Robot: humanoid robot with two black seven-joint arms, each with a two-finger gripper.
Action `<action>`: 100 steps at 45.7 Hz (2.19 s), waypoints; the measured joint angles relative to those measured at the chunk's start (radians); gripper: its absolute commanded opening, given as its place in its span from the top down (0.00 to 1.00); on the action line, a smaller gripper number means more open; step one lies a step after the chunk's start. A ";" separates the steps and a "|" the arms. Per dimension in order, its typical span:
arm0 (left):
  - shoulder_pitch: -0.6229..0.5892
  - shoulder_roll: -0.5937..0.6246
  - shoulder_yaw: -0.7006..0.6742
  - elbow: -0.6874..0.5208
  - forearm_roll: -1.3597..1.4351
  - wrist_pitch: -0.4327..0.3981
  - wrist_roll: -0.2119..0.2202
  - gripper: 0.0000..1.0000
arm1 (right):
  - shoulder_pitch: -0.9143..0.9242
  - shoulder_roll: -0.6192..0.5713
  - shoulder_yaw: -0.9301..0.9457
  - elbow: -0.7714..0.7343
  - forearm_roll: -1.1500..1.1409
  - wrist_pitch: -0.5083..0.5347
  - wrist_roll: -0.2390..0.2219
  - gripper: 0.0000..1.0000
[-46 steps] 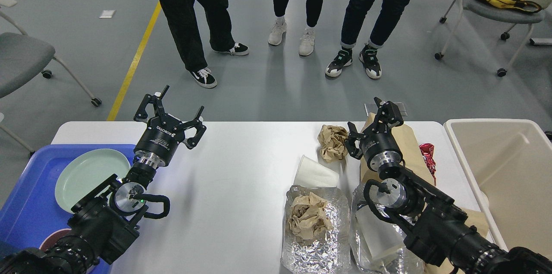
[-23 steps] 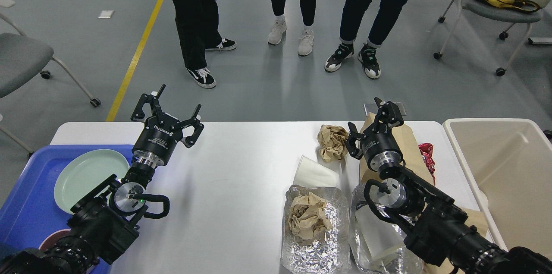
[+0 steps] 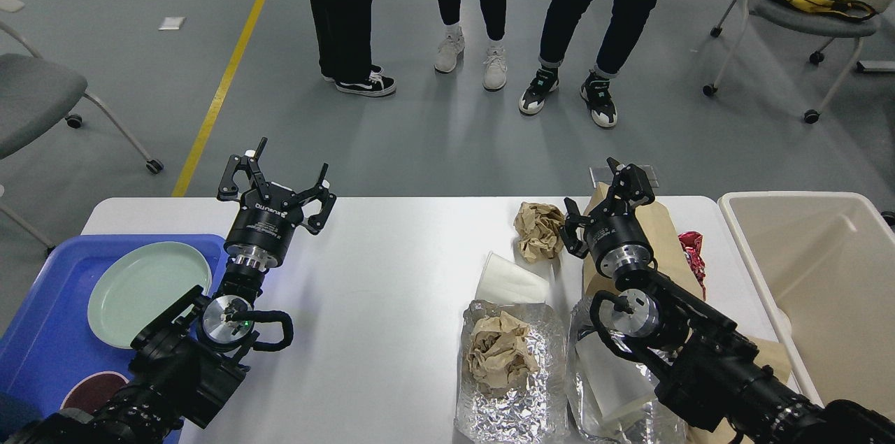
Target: Tidy desktop
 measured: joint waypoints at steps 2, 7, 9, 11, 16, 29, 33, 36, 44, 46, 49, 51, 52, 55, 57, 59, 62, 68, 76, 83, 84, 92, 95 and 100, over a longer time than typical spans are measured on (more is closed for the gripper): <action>0.000 -0.003 -0.012 0.000 0.000 0.002 0.000 0.04 | 0.000 0.000 0.000 0.000 0.000 0.000 0.000 0.00; 0.002 -0.013 -0.041 0.000 0.000 0.004 0.000 0.04 | 0.000 0.000 0.000 0.000 0.000 0.000 0.000 0.00; 0.004 -0.015 -0.049 0.000 0.000 0.004 0.002 0.04 | 0.000 0.000 0.000 0.000 0.000 0.000 0.000 0.00; 0.007 -0.016 -0.049 0.000 0.000 0.004 0.005 0.04 | 0.000 0.000 0.000 0.000 0.000 0.000 0.000 0.00; 0.007 -0.016 -0.044 0.000 0.002 0.002 0.010 0.04 | 0.000 0.000 0.000 0.000 0.000 0.000 0.000 0.00; 0.008 -0.010 -0.037 -0.002 0.002 -0.001 0.018 0.04 | 0.000 0.000 0.000 0.000 0.000 0.000 0.000 0.00; 0.008 -0.010 -0.037 -0.002 0.002 -0.001 0.018 0.04 | 0.000 0.000 0.002 0.000 0.000 -0.001 0.000 0.00; 0.008 -0.010 -0.037 -0.002 0.002 -0.001 0.018 0.04 | 0.000 0.003 0.005 -0.002 0.000 -0.003 0.000 0.00; 0.007 -0.010 -0.037 -0.002 0.002 -0.001 0.018 0.04 | 0.002 0.007 0.011 -0.009 0.004 -0.005 -0.007 0.00; 0.007 -0.010 -0.037 -0.002 0.002 -0.001 0.018 0.04 | 0.005 0.008 0.012 -0.009 0.009 -0.005 -0.009 0.00; 0.007 -0.010 -0.037 -0.002 0.002 -0.001 0.018 0.04 | 0.014 0.009 0.013 -0.006 0.019 -0.005 -0.010 0.00; 0.007 -0.010 -0.037 -0.002 0.002 -0.001 0.018 0.04 | 0.028 0.008 0.015 -0.005 0.025 -0.005 -0.011 0.00; 0.007 -0.010 -0.037 -0.002 0.002 -0.001 0.018 0.04 | 0.034 0.007 0.015 -0.004 0.027 -0.006 -0.011 0.00; 0.007 -0.010 -0.037 -0.002 0.002 -0.001 0.018 0.04 | 0.051 0.003 0.015 -0.001 0.031 -0.006 -0.011 0.00; 0.007 -0.010 -0.037 -0.002 0.002 -0.001 0.018 0.04 | 0.063 -0.001 0.015 0.000 0.032 -0.006 -0.011 0.00; 0.007 -0.010 -0.037 -0.002 0.002 -0.001 0.018 0.04 | 0.080 -0.008 0.015 -0.002 0.032 -0.006 -0.012 0.00; 0.007 -0.010 -0.037 -0.002 0.002 -0.001 0.018 0.04 | 0.117 -0.033 0.013 -0.010 0.032 -0.006 -0.012 0.00; 0.007 -0.010 -0.037 -0.002 0.002 -0.001 0.018 0.04 | 0.219 -0.111 0.001 -0.026 0.032 -0.006 -0.012 0.00; 0.007 -0.010 -0.037 -0.002 0.002 -0.001 0.018 0.04 | 0.396 -0.225 -0.201 -0.105 0.033 -0.006 -0.012 0.00; 0.007 -0.010 -0.037 -0.002 0.002 -0.001 0.019 0.04 | 0.561 -0.331 -0.582 -0.134 0.052 0.001 -0.012 0.00; 0.007 -0.010 -0.037 -0.002 0.001 -0.001 0.018 0.04 | 0.590 -0.350 -0.642 -0.134 0.057 0.001 -0.012 0.00; 0.007 -0.010 -0.037 -0.002 0.002 -0.003 0.018 0.04 | 0.815 -0.431 -1.147 -0.083 0.089 0.017 -0.012 0.00; 0.007 -0.010 -0.037 -0.002 0.002 -0.003 0.018 0.04 | 0.894 -0.462 -1.341 -0.020 0.091 0.034 -0.012 0.00; 0.007 -0.009 -0.037 -0.002 0.001 -0.003 0.017 0.04 | 1.058 -0.516 -1.627 0.075 0.092 0.100 -0.012 0.00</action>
